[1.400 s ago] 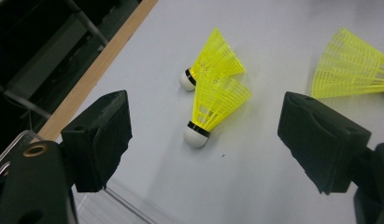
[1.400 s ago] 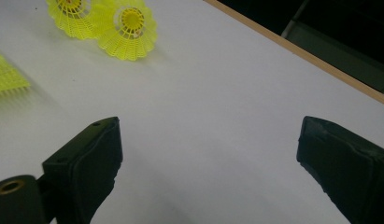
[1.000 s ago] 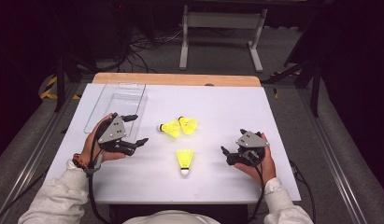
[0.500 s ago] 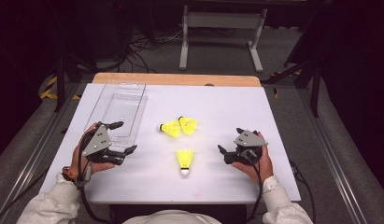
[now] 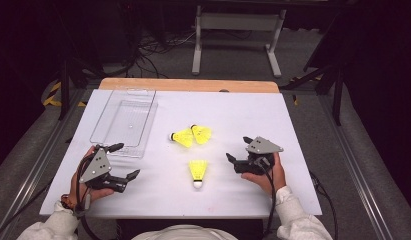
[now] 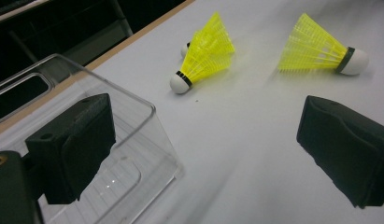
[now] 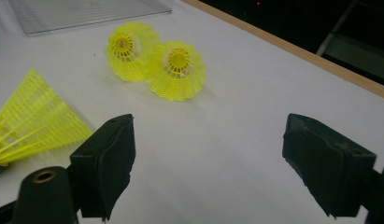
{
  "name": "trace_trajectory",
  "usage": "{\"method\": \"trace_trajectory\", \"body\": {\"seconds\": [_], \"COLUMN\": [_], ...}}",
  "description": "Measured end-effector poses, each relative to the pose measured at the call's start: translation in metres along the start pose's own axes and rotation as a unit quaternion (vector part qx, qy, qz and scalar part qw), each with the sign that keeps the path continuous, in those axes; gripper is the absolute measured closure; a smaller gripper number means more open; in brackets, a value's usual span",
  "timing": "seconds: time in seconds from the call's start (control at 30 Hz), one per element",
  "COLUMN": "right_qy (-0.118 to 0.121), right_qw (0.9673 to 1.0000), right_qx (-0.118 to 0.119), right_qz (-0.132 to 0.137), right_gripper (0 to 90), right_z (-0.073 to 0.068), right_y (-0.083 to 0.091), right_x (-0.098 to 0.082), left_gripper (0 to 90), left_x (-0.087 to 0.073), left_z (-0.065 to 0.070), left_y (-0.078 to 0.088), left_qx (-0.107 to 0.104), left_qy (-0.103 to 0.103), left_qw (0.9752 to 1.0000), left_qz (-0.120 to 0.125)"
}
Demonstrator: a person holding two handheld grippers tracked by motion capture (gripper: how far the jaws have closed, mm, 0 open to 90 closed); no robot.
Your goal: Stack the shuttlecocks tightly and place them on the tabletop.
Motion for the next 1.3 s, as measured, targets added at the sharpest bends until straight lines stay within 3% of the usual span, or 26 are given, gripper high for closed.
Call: {"method": "trace_trajectory", "body": {"seconds": [0.17, 0.27, 0.4, 0.57, 0.67, 0.9, 1.3], "right_qy": [0.005, 0.006, 0.013, -0.001, -0.002, 0.008, 0.024], "right_qw": [0.9999, 0.9994, 0.9988, 0.9985, 0.9977, 0.9949, 0.9915], "right_qx": [0.014, 0.03, 0.041, 0.048, 0.058, 0.084, 0.067], "right_qz": [-0.007, -0.014, -0.022, -0.029, -0.034, -0.055, -0.108], "right_gripper": [22.2, 23.0, 22.7, 21.2, 24.1, 40.8, 53.7], "right_z": [-0.011, -0.019, -0.029, -0.033, -0.036, -0.046, -0.056], "right_y": [-0.011, -0.021, -0.037, -0.057, -0.066, -0.083, -0.119], "right_x": [0.012, 0.019, 0.028, 0.036, 0.039, 0.041, 0.038], "left_gripper": [3.3, 2.6, 2.8, 2.8, 4.7, 4.7, 5.4], "left_x": [-0.011, -0.017, -0.019, -0.021, -0.022, -0.022, -0.023], "left_z": [0.005, 0.006, 0.004, 0.004, 0.005, 0.005, 0.004], "left_y": [0.012, 0.017, 0.019, 0.021, 0.021, 0.018, 0.015], "left_qx": [0.005, 0.025, 0.02, 0.018, 0.013, 0.007, -0.006], "left_qy": [0.014, 0.008, 0.024, 0.03, 0.028, 0.029, 0.028], "left_qw": [0.9999, 0.9997, 0.9995, 0.9994, 0.9995, 0.9996, 0.9996], "left_qz": [0.0, -0.004, 0.004, 0.007, 0.006, 0.003, -0.004]}}
Point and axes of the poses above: each handheld gripper's, and its own axes: y roughly backward along the jaws, x roughly out of its top, z roughly to its right, the point moved 3 cm from there along -y, roughly forward along the jaws, and after that the axes turned 10 degrees about -x, right-handed, at the moved point
